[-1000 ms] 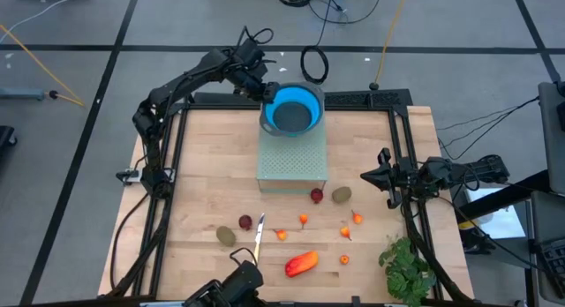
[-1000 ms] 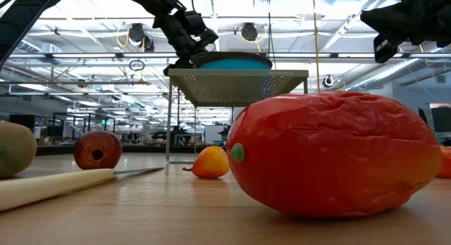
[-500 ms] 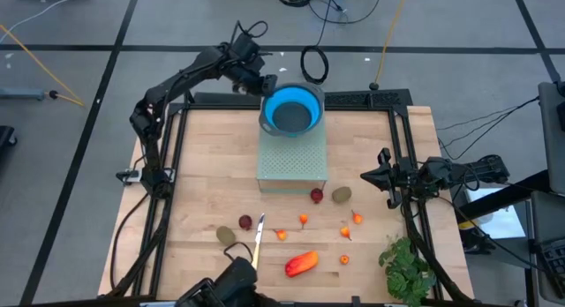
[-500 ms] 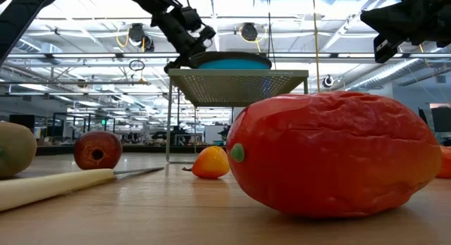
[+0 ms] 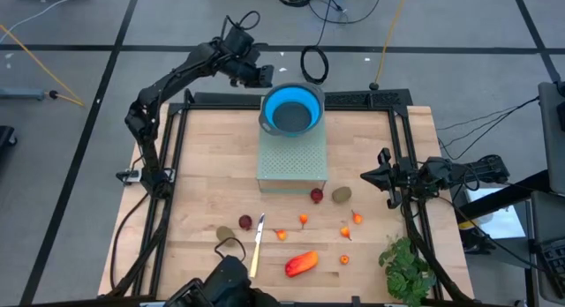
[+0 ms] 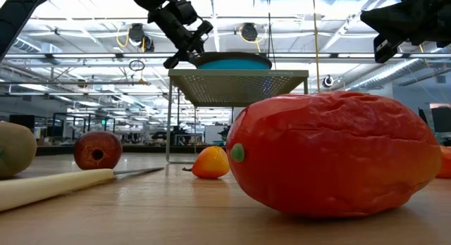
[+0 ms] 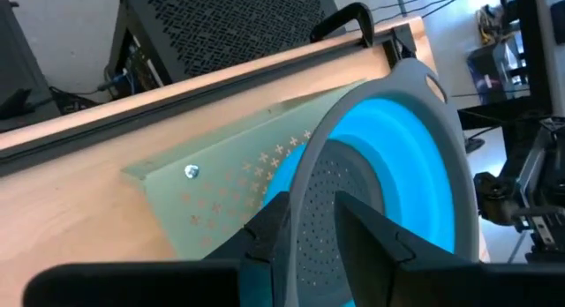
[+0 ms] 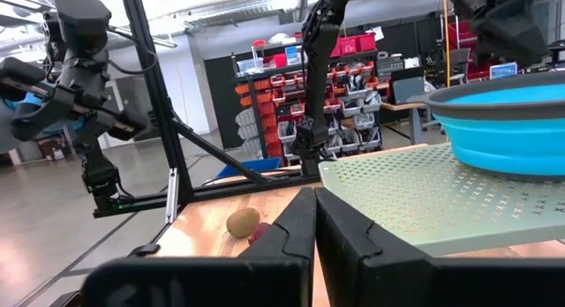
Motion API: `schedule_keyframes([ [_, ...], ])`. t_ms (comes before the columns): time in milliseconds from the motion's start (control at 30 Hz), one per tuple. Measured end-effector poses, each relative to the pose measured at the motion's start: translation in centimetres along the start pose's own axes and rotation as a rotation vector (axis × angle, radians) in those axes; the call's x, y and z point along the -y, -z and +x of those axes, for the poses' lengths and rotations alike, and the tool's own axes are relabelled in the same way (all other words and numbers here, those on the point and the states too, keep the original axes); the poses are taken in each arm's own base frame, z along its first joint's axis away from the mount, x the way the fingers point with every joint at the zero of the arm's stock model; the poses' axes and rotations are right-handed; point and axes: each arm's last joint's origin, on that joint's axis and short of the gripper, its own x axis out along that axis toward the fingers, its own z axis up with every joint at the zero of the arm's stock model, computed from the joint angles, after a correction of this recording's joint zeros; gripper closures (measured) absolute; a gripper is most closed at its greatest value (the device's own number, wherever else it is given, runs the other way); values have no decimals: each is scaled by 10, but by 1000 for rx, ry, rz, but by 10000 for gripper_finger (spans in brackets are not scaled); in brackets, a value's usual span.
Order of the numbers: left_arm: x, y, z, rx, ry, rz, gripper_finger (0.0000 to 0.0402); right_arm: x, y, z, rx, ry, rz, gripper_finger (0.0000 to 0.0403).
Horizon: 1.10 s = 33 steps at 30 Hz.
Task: Pick & Place Fruit
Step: Put the mango into the blue strainer bowl on the shelf
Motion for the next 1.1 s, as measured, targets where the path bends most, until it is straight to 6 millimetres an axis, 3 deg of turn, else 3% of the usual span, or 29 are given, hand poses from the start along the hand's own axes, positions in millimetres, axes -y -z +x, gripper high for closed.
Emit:
schedule_keyframes([
  [133,1,0,-9,4,25,41,314,0,0,0,0,0,0,399],
  [300,17,12,-43,71,-8,136,314,0,0,0,0,0,0,399],
  [500,40,44,-95,171,-152,285,314,0,0,0,0,0,0,399],
  [700,59,79,-132,215,-206,369,314,0,0,0,0,0,-3,399],
  [967,77,113,-155,247,-230,385,316,0,0,0,0,-1,-7,399],
  [1100,83,124,-155,222,-236,432,347,0,0,0,0,-1,-7,399],
])
